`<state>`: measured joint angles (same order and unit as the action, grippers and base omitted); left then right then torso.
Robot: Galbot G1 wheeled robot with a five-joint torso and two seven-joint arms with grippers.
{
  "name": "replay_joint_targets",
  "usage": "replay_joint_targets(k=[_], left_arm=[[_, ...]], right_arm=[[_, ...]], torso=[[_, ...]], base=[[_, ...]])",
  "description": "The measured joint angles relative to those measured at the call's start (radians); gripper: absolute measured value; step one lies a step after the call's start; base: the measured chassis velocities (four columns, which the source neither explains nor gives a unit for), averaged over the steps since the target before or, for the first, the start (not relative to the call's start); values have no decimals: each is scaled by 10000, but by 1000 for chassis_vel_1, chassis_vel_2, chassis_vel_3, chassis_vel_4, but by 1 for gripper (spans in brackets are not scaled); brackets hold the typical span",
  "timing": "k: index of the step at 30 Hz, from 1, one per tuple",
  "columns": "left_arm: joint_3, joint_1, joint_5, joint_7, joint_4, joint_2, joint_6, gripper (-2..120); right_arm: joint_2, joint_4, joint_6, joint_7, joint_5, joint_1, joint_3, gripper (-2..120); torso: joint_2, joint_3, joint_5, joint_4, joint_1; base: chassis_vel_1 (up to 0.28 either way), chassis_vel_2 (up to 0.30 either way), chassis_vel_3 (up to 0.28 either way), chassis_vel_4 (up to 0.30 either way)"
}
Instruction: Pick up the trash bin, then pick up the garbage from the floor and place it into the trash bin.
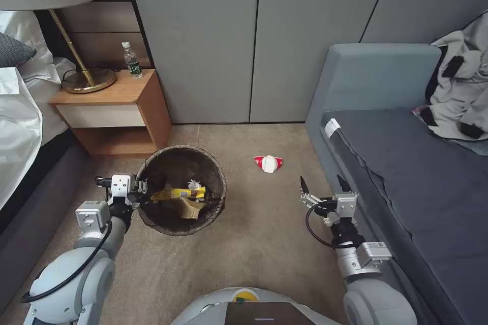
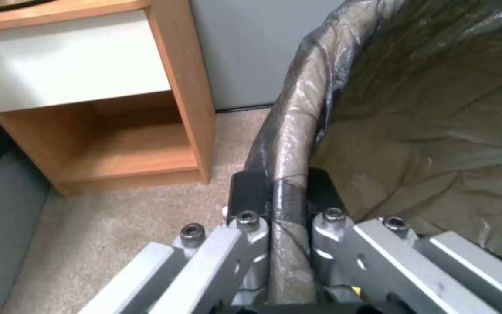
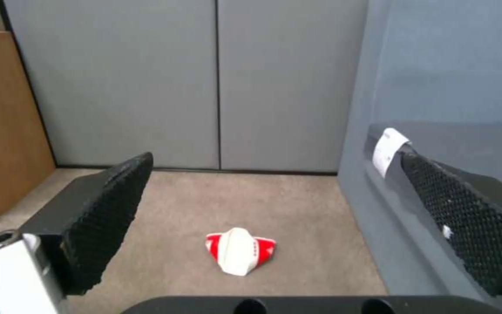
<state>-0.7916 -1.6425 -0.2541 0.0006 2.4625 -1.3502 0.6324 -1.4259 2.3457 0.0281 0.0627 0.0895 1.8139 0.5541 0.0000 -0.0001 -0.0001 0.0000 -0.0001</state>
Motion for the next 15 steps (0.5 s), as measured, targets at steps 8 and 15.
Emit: replay_joint_targets(k=[8, 15], left_arm=[[40, 69, -12, 48, 0, 18, -10, 3], [61, 67, -24, 119, -70, -3, -89, 3]], right_arm=[[-158, 50, 15, 35, 4, 32, 14, 100], [-182, 68, 37, 64, 30, 47, 49, 100]], torso=[[0, 0, 1, 0, 0], [0, 0, 1, 1, 0]], base=[[0, 0, 0, 0], [-13, 10, 17, -10]])
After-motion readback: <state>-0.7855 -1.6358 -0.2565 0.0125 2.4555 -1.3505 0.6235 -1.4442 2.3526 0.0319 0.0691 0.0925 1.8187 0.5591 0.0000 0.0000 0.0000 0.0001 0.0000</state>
